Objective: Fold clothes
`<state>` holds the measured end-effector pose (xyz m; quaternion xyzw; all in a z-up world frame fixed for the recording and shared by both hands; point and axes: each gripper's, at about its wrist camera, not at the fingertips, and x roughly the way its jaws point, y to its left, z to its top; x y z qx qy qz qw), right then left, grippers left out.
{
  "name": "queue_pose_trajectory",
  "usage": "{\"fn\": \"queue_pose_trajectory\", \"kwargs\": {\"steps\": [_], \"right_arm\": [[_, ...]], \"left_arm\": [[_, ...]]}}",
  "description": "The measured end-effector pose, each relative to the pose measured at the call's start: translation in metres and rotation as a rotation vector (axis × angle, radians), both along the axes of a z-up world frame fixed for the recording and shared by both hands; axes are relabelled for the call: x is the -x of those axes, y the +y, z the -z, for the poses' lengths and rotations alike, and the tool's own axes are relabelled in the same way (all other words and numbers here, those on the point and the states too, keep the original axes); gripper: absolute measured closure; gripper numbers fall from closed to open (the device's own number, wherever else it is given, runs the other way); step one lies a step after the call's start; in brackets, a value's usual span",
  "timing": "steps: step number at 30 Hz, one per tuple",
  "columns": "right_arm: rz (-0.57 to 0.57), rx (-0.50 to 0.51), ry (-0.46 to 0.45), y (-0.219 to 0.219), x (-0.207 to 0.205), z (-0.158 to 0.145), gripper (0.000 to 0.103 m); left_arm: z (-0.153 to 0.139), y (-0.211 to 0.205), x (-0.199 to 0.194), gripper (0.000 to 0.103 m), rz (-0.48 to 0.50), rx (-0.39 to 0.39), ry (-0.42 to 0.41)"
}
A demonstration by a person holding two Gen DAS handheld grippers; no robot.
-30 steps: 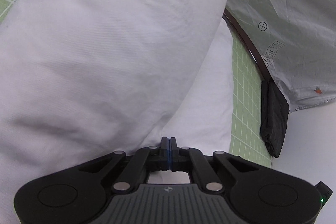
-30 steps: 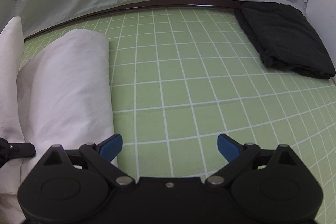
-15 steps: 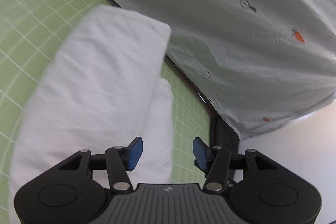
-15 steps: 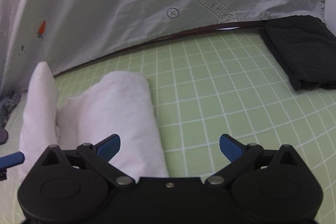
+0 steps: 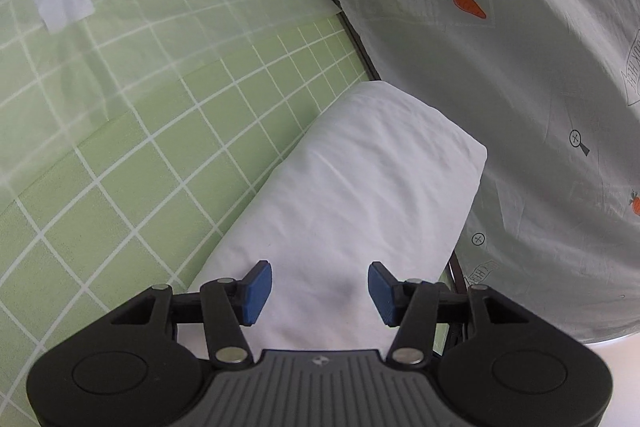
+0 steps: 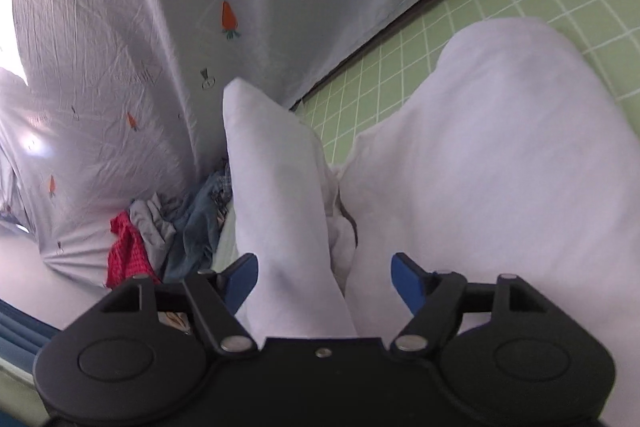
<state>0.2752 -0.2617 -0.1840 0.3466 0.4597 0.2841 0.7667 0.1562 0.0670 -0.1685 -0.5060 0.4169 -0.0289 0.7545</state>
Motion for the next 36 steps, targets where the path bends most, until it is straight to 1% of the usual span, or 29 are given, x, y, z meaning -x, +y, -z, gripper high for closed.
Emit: {"fn": "queue_pose_trajectory", "kwargs": {"steps": [2,3,4,5,7,8,9,10,12,14,16,18,19,20,21,22,23,24,25,26,27,28,29,30,33,34,36], "right_arm": [[-0.056,0.021,-0.018,0.021,-0.001,0.001,0.02],[-0.09,0.018,-0.033,0.03,0.0,0.0,0.027],[-0.123,0.024,-0.047,0.04,0.001,-0.001,0.036],[-0.134,0.026,-0.055,0.046,0.003,-0.001,0.058],[-0.118,0.001,-0.062,0.048,0.006,-0.001,0.068],[-0.106,-0.027,-0.059,0.046,0.008,0.0,0.079],[-0.089,-0.07,-0.047,0.04,0.009,0.0,0.084],[-0.07,-0.106,-0.034,0.031,0.011,-0.001,0.086],[-0.025,-0.168,-0.011,0.012,0.017,-0.005,0.088],[0.044,-0.238,0.019,-0.013,0.025,-0.011,0.089],[0.116,-0.279,0.027,-0.041,0.032,-0.023,0.09],[0.169,-0.246,0.01,-0.068,0.036,-0.036,0.09],[0.181,-0.193,-0.007,-0.079,0.037,-0.043,0.09],[0.175,-0.096,-0.019,-0.087,0.035,-0.049,0.086],[0.164,0.015,-0.021,-0.092,0.032,-0.052,0.07],[0.164,0.139,-0.014,-0.096,0.03,-0.052,0.059],[0.176,0.275,0.003,-0.097,0.029,-0.049,0.043],[0.185,0.397,0.007,-0.097,0.029,-0.045,0.041],[0.192,0.459,0.001,-0.096,0.03,-0.041,0.04],[0.199,0.475,-0.004,-0.098,0.032,-0.036,0.035],[0.219,0.457,0.002,-0.101,0.034,-0.031,0.031],[0.247,0.4,0.023,-0.106,0.035,-0.027,0.03],[0.264,0.347,0.042,-0.111,0.037,-0.022,0.028],[0.275,0.303,0.056,-0.114,0.039,-0.016,0.022],[0.296,0.259,0.058,-0.116,0.041,-0.003,0.013],[0.302,0.234,0.061,-0.118,0.042,0.001,0.012],[0.316,0.185,0.068,-0.123,0.043,0.008,0.005]], "left_arm": [[0.002,0.001,0.0,0.048,0.003,0.01,0.004],[0.002,0.001,-0.001,0.048,0.009,0.009,0.006],[0.002,0.001,-0.002,0.048,0.015,0.008,0.009],[0.001,0.001,-0.003,0.048,0.023,-0.001,0.012],[-0.003,-0.002,-0.007,0.048,0.048,-0.039,0.021],[-0.006,-0.003,-0.008,0.048,0.059,-0.042,0.02],[-0.008,-0.004,-0.008,0.047,0.071,-0.045,0.018],[-0.011,-0.004,-0.009,0.047,0.081,-0.041,0.013],[-0.015,-0.006,-0.008,0.047,0.095,-0.004,-0.016],[-0.02,-0.011,-0.008,0.047,0.103,0.009,-0.035],[-0.023,-0.017,-0.009,0.045,0.117,-0.003,-0.044],[-0.023,-0.026,-0.01,0.041,0.145,-0.033,-0.041],[-0.02,-0.031,-0.012,0.038,0.159,-0.046,-0.029],[-0.018,-0.037,-0.013,0.037,0.176,-0.064,-0.015],[-0.015,-0.043,-0.016,0.034,0.197,-0.088,0.0],[-0.012,-0.05,-0.018,0.033,0.22,-0.121,0.017],[-0.009,-0.058,-0.021,0.029,0.25,-0.172,0.035],[-0.006,-0.066,-0.024,0.026,0.277,-0.226,0.052],[-0.004,-0.073,-0.027,0.025,0.303,-0.272,0.063],[-0.003,-0.079,-0.03,0.025,0.326,-0.308,0.064],[-0.002,-0.082,-0.031,0.022,0.345,-0.337,0.056],[-0.001,-0.085,-0.033,0.017,0.361,-0.361,0.05],[0.0,-0.087,-0.036,0.015,0.372,-0.378,0.047],[0.001,-0.088,-0.039,0.013,0.382,-0.39,0.045],[0.009,-0.089,-0.049,0.01,0.416,-0.403,0.05],[0.011,-0.09,-0.053,0.009,0.427,-0.408,0.052],[0.016,-0.092,-0.059,0.007,0.448,-0.415,0.056]]}}
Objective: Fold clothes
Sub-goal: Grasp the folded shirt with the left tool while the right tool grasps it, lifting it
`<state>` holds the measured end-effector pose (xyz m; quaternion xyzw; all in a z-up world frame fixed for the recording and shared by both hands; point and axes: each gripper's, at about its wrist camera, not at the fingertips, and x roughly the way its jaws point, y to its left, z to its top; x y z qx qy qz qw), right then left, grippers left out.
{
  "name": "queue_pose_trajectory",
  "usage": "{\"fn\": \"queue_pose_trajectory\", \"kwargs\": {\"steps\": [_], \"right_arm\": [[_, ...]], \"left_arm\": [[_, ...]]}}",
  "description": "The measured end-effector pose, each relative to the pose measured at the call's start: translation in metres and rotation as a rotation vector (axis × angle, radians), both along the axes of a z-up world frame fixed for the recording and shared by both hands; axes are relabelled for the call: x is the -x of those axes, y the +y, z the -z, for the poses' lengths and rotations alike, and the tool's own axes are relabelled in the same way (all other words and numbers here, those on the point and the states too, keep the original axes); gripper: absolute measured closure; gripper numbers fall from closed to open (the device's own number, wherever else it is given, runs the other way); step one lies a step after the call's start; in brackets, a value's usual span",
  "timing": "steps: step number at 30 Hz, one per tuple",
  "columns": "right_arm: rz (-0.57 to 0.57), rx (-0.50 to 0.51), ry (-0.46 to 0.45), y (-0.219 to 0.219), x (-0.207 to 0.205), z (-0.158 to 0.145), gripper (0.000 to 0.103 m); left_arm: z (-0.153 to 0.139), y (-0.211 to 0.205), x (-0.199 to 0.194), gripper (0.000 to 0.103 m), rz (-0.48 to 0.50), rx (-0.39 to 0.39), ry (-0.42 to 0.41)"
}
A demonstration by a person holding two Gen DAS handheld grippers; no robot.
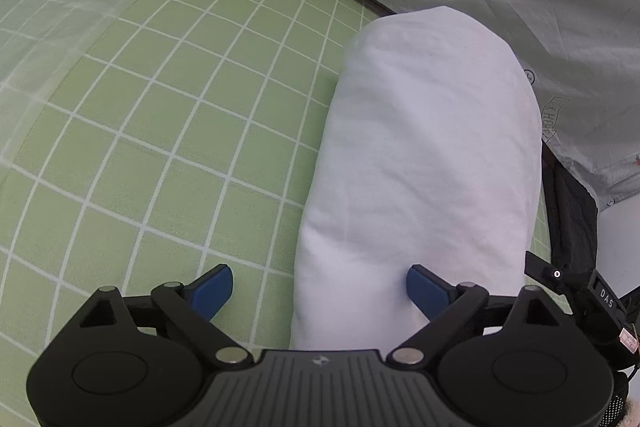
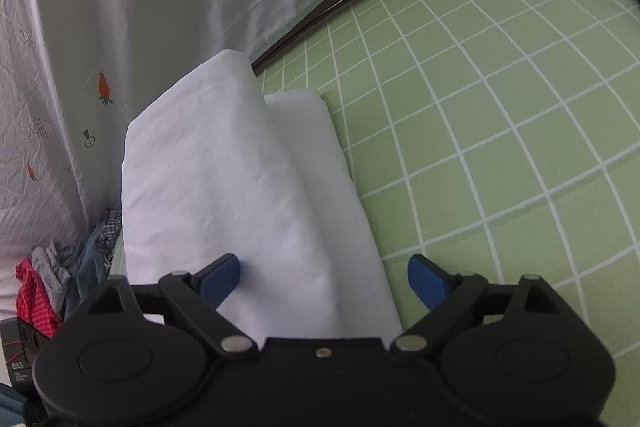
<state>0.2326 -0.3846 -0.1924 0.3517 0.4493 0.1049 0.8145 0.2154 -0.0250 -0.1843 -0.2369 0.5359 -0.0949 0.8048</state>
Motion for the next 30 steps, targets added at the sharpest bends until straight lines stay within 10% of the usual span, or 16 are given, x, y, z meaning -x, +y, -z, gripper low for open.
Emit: {"fn": "queue_pose_trajectory", "kwargs": {"steps": [5,7,9,15,30], "right_arm": [[0.058,-0.106,0.025,0.007,-0.006,0.007,0.001],[0.042,-0.061,0.008,0.021,-0.006,0.003,0.003],[0.059,-0.095,-0.012,0.03,0.001,0.003,0.037],[0.206,-0.176,-0.097,0.04,0.051,-0.019,0.07],[0.449,-0.158,-0.223,-0.019,0.19,-0.091,0.072]], "left_arm": [[0.0,-0.003,-0.005,0.006,0.012,0.02,0.004],[0.002,0.0,-0.003,0.025,0.011,0.075,0.004],[0.006,0.003,0.0,0.045,-0.012,0.165,0.01],[-0.025,-0.004,0.017,0.073,0.137,0.116,-0.109],[-0.091,-0.088,0.087,0.074,0.358,0.181,-0.243]]}}
